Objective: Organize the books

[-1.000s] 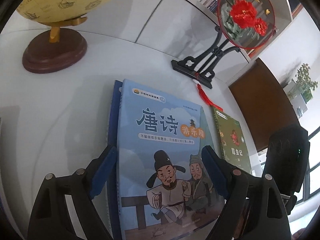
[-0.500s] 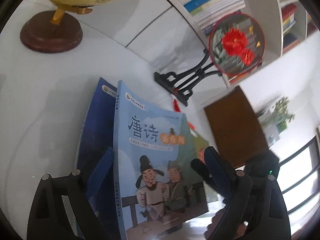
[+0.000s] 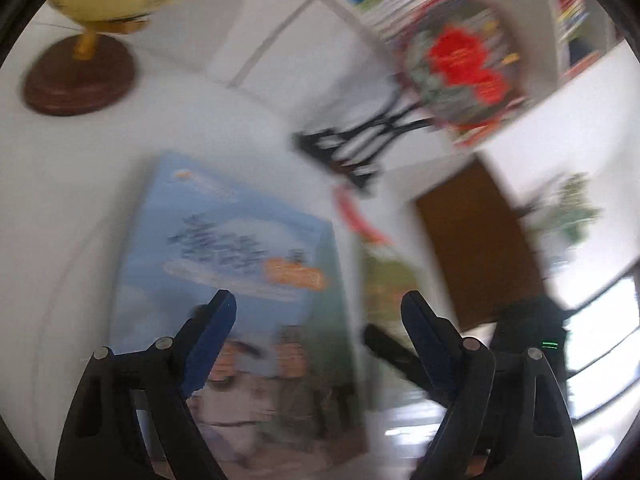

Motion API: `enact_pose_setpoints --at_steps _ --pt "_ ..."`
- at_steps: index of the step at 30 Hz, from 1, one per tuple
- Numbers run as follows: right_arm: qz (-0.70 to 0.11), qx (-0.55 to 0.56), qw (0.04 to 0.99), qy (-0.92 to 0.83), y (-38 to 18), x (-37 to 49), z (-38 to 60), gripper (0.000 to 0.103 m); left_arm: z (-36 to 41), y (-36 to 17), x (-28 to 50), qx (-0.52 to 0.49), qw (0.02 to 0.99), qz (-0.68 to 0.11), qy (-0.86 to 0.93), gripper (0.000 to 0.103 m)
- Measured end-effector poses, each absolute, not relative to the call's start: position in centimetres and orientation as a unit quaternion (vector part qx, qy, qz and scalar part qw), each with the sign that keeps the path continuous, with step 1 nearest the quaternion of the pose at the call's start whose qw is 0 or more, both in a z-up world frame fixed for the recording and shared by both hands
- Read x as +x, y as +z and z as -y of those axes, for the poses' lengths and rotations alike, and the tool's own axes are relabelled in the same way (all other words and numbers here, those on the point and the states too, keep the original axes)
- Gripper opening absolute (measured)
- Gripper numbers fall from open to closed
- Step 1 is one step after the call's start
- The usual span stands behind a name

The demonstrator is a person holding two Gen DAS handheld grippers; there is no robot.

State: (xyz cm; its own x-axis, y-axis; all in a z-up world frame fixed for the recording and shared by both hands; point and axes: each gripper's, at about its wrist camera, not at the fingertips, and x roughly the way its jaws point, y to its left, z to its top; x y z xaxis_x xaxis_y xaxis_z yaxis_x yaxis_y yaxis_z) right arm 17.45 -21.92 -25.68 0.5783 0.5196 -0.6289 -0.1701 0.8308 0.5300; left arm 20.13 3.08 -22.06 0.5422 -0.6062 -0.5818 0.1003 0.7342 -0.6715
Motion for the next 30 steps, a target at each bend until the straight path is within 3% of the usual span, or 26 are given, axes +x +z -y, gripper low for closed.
enact_pose_setpoints --at_steps 9,19,24,25,26,28,30 --pt "-0.449 0.214 0.843 0.205 -27.0 18.4 21.8 0.006 -8.1 -22.8 19.7 -0.293 0.834 -0.45 -0.126 0.085" --pt "-0.463 0.178 0.839 0.223 -27.0 18.4 18.2 0.007 -7.4 -23.5 20.0 -0.289 0.822 -0.467 -0.15 0.084" --pt "-0.463 0.202 0.842 0.19 -26.9 18.3 20.1 0.019 -6.6 -23.6 20.0 -0.271 0.824 -0.473 -0.156 0.084" --pt "-0.462 0.203 0.843 0.184 -26.8 18.3 20.4 0.025 -6.6 -23.6 20.1 -0.272 0.824 -0.472 -0.156 0.084" --pt "-0.461 0.206 0.844 0.181 -26.6 18.2 20.7 0.04 -6.6 -23.7 20.1 -0.274 0.823 -0.473 -0.157 0.084" --pt "-0.462 0.201 0.848 0.166 -26.5 18.0 21.0 0.059 -6.5 -23.8 20.2 -0.273 0.822 -0.475 -0.156 0.084" --pt "-0.46 0.2 0.848 0.168 -26.5 17.9 21.1 0.059 -6.4 -23.8 20.3 -0.269 0.823 -0.476 -0.157 0.084"
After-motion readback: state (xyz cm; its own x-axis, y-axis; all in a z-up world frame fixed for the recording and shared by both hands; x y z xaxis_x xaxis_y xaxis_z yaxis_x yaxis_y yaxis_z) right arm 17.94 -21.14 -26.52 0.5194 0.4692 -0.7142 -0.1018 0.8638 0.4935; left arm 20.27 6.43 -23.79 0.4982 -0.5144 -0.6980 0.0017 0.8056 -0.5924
